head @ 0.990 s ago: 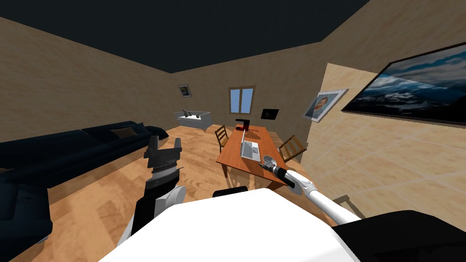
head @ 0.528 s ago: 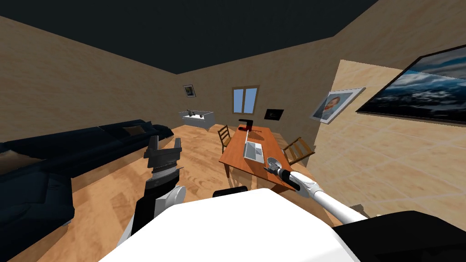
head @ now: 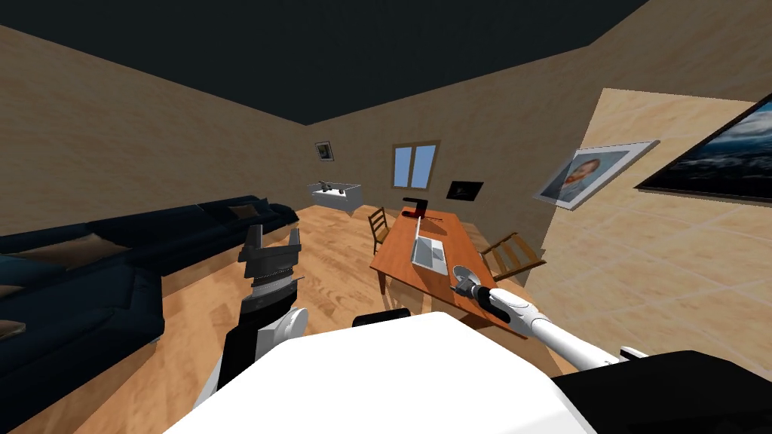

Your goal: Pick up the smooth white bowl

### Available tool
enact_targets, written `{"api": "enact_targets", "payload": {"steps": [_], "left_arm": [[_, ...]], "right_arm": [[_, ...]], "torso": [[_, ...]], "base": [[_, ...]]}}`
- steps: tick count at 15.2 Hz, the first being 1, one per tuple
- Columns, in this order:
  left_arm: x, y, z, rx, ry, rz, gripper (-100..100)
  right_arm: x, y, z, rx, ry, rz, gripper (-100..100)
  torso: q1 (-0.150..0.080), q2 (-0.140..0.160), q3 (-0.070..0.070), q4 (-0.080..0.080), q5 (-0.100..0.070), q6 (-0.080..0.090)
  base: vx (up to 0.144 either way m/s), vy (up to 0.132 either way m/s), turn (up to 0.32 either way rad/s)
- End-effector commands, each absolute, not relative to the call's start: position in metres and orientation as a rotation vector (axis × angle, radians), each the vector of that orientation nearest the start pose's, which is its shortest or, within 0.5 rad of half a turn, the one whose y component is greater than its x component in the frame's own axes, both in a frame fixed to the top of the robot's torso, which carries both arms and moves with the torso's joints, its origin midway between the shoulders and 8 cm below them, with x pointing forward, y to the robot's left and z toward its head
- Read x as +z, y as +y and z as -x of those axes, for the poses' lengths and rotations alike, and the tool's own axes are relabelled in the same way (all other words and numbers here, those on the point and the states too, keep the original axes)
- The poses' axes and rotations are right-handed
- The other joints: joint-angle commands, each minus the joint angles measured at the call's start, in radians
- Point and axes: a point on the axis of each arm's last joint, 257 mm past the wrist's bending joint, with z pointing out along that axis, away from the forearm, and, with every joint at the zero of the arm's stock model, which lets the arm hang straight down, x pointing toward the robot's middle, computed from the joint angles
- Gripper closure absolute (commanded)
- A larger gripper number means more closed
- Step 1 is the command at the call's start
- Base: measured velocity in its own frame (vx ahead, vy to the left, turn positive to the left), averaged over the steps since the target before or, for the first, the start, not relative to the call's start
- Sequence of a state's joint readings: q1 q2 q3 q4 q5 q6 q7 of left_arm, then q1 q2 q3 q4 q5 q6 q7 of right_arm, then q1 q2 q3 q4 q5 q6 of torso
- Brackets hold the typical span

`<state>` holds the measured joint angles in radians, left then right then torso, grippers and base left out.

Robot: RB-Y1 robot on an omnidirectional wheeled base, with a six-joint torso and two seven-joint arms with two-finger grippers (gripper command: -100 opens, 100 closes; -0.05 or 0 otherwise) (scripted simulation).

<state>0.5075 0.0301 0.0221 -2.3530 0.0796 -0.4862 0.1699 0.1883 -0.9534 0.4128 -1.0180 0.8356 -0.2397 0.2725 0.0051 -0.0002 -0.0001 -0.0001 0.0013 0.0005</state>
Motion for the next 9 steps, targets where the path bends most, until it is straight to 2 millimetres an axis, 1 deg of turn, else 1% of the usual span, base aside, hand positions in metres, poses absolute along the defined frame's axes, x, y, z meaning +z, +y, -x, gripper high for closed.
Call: {"api": "enact_targets", "payload": {"steps": [1,2,3,4,5,7,8,9], "left_arm": [[0.052,0.289,-0.328,-1.503,0.506,0.697,0],[0.052,0.289,-0.328,-1.503,0.506,0.697,0],[0.052,0.289,-0.328,-1.503,0.506,0.697,0],[0.052,0.289,-0.328,-1.503,0.506,0.697,0],[0.052,0.289,-0.328,-1.503,0.506,0.697,0],[0.052,0.289,-0.328,-1.503,0.506,0.697,0],[0.052,0.289,-0.328,-1.503,0.506,0.697,0],[0.052,0.289,-0.328,-1.503,0.506,0.697,0]], "right_arm": [[-0.48,-0.553,-0.294,-0.281,2.414,0.574,-100],[-0.483,-0.569,-0.283,-0.326,2.442,0.617,-100],[-0.486,-0.584,-0.271,-0.371,2.47,0.656,-100],[-0.487,-0.588,-0.267,-0.379,2.478,0.652,-100],[-0.489,-0.604,-0.255,-0.423,2.506,0.687,-100],[-0.489,-0.604,-0.255,-0.423,2.506,0.687,-100],[-0.49,-0.618,-0.243,-0.461,2.531,0.721,-100],[-0.49,-0.618,-0.243,-0.462,2.531,0.72,-100]], "torso": [[0.0,0.0,0.0,0.0,0.0,0.0],[-0.001,0.0,0.0,0.0,0.0,0.0],[-0.002,0.0,0.0,0.0,-0.001,-0.001],[-0.001,0.0,0.0,0.0,0.0,-0.001],[0.0,0.0,0.0,0.0,0.0,0.0],[0.0,0.0,0.0,0.0,0.0,0.0],[-0.001,0.001,0.0,0.0,0.0,0.0],[-0.001,0.001,0.0,0.0,0.0,0.0]], "base": [[0.019,0.026,-0.023],[0.018,0.036,0.092],[0.026,0.063,0.209],[0.03,0.058,0.137],[0.027,0.056,0.127],[0.021,0.042,0.049],[0.016,0.039,0.053],[0.014,0.039,0.075]]}}
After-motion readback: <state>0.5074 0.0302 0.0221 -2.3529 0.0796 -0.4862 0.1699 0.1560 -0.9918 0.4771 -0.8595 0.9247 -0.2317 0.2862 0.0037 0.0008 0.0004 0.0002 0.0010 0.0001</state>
